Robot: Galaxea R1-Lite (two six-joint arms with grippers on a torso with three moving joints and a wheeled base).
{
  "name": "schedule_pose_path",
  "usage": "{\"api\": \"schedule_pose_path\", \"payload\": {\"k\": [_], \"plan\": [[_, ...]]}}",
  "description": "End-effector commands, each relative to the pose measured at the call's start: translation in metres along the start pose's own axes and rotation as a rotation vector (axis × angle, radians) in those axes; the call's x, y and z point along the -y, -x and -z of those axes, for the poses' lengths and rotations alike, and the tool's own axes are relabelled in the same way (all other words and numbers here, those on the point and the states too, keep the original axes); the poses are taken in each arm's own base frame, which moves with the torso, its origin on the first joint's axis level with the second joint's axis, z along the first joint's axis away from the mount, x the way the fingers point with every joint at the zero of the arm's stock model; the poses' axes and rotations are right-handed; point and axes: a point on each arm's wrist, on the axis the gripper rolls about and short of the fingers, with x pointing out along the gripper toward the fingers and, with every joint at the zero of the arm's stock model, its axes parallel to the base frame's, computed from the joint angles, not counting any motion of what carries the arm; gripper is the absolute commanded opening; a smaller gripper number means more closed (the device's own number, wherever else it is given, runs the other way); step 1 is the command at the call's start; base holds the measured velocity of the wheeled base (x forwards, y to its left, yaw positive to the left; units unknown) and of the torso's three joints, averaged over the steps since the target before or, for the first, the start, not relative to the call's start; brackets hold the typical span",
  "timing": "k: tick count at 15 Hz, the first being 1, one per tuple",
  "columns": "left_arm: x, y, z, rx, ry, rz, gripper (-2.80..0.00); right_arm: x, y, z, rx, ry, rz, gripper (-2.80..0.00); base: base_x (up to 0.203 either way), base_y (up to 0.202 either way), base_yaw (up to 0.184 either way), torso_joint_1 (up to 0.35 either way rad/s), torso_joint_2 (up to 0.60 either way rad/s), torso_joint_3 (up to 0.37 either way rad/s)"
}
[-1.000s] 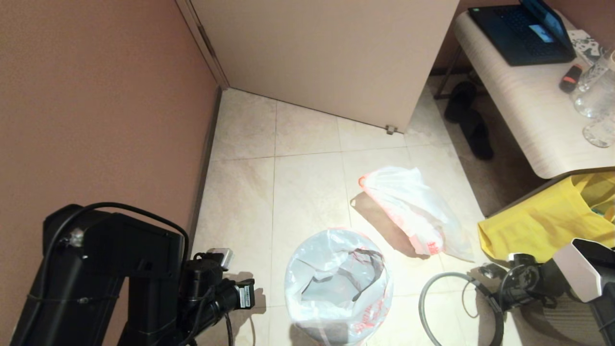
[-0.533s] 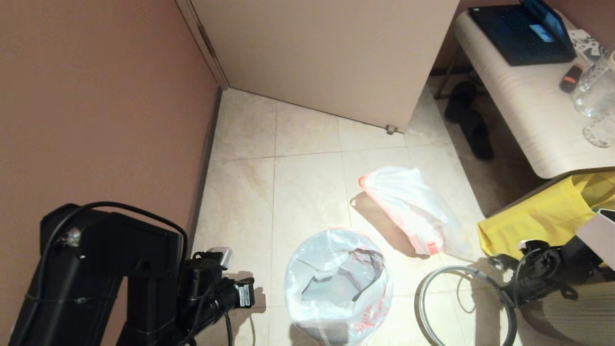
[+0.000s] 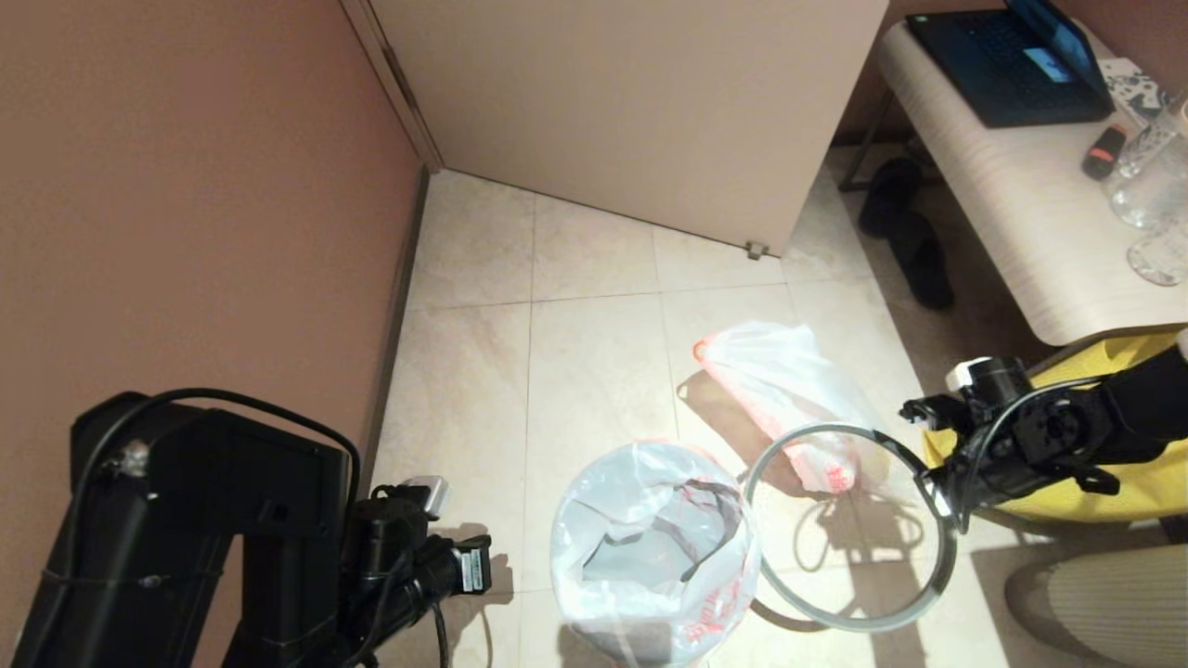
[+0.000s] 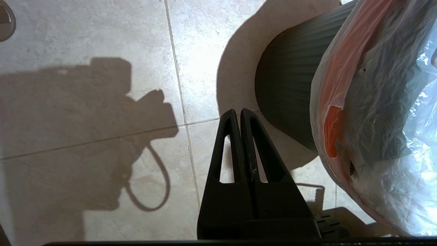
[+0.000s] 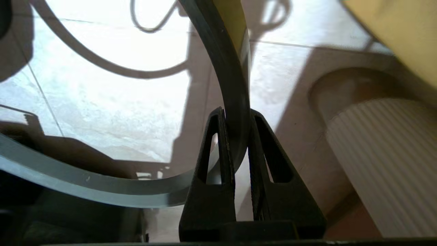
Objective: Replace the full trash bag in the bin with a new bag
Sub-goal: Place the trash can ring on the trash can
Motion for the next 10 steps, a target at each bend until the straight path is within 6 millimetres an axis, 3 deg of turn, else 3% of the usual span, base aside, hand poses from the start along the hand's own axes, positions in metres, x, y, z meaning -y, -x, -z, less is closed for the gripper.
{"api": "schedule_pose_path", "payload": {"k": [1, 5, 7, 10], "plan": [[0.001, 0.0, -0.005, 0.049, -0.001, 0.012, -2.8, -0.022, 0.083, -0.013, 0.14, 0.044, 0.109, -2.8, 0.0, 0.0, 0.0, 0.0, 0.0, 0.0], [0.004, 0.002, -0.007, 0.053, -0.005, 0.019, -2.8, -0.023, 0.158, -0.028, 0.246, 0.052, 0.242, -2.8, 0.0, 0.0, 0.0, 0.0, 0.0, 0.0], [0.004, 0.002, -0.008, 0.059, -0.005, 0.02, -2.8, -0.043, 0.19, -0.034, 0.295, 0.083, 0.21, -2.8, 0.0, 0.0, 0.0, 0.0, 0.0, 0.0], [0.002, 0.001, -0.011, 0.073, -0.001, 0.005, -2.8, -0.082, 0.202, -0.053, 0.336, 0.069, 0.117, -2.8, 0.0, 0.0, 0.0, 0.0, 0.0, 0.0]]}}
